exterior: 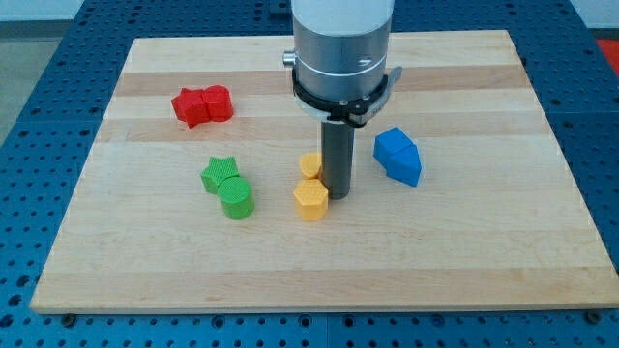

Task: Push the yellow blocks to the left

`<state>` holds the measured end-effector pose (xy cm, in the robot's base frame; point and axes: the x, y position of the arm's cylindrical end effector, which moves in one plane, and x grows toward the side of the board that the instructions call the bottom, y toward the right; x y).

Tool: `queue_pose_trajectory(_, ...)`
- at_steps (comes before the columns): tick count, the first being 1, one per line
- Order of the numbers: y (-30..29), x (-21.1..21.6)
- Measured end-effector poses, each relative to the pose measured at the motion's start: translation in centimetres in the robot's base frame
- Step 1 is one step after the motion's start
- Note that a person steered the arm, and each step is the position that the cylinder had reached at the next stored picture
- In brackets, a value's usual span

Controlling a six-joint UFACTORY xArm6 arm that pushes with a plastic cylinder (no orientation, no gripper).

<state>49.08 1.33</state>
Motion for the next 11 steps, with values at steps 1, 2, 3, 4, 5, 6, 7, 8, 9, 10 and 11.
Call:
queue_pose_trajectory(1, 2.0, 1.8)
queue_pose_trajectory(2, 2.4, 4.0)
queue_pose_trajectory(3, -0.9, 3.7)
queue_pose_trajectory(4, -4.2, 2.6)
queue_pose_trajectory(5, -5.3, 2.6)
queue_pose_trajectory(6, -2.4, 3.0)
queue_pose_trajectory(7, 1.1, 1.0)
queue_pose_trajectory(8, 1.4, -1.5)
queue_pose_trajectory(9, -1.2, -2.1)
queue_pose_trajectory(10, -3.9, -2.7)
queue_pose_trajectory(11, -3.2, -3.2)
